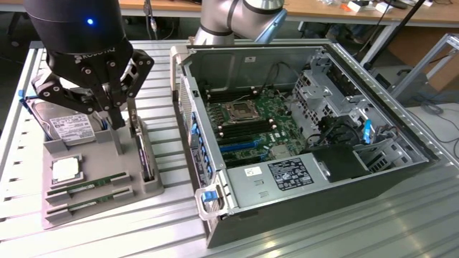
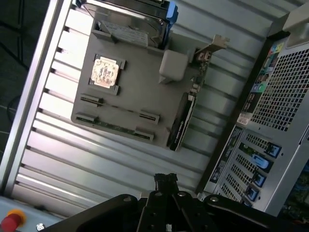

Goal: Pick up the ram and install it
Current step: 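Pick up the ram and move it above insertion slot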

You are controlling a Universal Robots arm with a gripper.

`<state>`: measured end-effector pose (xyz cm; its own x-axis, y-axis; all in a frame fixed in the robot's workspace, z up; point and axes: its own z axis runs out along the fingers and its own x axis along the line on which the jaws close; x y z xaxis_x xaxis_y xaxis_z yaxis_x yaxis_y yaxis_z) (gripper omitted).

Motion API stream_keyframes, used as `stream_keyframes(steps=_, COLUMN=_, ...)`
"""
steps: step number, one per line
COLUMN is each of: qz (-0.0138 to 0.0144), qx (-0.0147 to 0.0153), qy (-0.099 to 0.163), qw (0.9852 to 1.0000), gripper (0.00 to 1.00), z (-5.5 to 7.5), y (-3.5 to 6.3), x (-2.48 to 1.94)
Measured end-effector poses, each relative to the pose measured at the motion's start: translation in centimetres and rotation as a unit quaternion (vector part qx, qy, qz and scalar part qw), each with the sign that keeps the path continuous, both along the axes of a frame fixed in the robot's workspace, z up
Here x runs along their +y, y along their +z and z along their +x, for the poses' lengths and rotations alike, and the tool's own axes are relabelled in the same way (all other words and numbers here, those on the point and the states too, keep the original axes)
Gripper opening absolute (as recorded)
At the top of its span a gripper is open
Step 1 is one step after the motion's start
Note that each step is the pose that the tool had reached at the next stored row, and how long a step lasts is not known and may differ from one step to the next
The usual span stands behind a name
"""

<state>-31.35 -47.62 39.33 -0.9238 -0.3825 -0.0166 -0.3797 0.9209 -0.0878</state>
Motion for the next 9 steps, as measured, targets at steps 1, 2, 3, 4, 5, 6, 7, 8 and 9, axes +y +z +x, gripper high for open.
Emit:
stream_keyframes(steps=1, qz=-0.0015, qx=0.0000, qy=0.010, qw=1.0000, gripper=0.10, z=0.00, y=0.00, x=0.00)
stream_keyframes(steps=2, qz=-0.0019, qx=0.0000, qy=0.014, qw=0.9999, gripper=0.10, z=0.00, y=0.00, x=0.00)
stream_keyframes(steps=3, qz=-0.0022, qx=-0.0001, qy=0.019, qw=0.9998, gripper=0.10, z=0.00, y=-0.01, x=0.00)
stream_keyframes(steps=4, qz=-0.0025, qx=0.0000, qy=0.023, qw=0.9997, gripper=0.10, z=0.00, y=0.00, x=0.00)
stream_keyframes(steps=5, qz=-0.0028, qx=0.0000, qy=0.026, qw=0.9997, gripper=0.10, z=0.00, y=0.00, x=0.00)
stream_keyframes(steps=6, qz=-0.0032, qx=0.0000, qy=0.030, qw=0.9995, gripper=0.10, z=0.00, y=0.00, x=0.00)
stream_keyframes(steps=7, qz=-0.0035, qx=-0.0001, qy=0.033, qw=0.9995, gripper=0.10, z=0.00, y=0.00, x=0.00)
stream_keyframes(steps=8, qz=-0.0038, qx=-0.0001, qy=0.034, qw=0.9994, gripper=0.10, z=0.00, y=0.00, x=0.00)
stream_keyframes(steps=9, qz=-0.0042, qx=0.0000, qy=0.037, qw=0.9993, gripper=0.10, z=0.00, y=0.00, x=0.00)
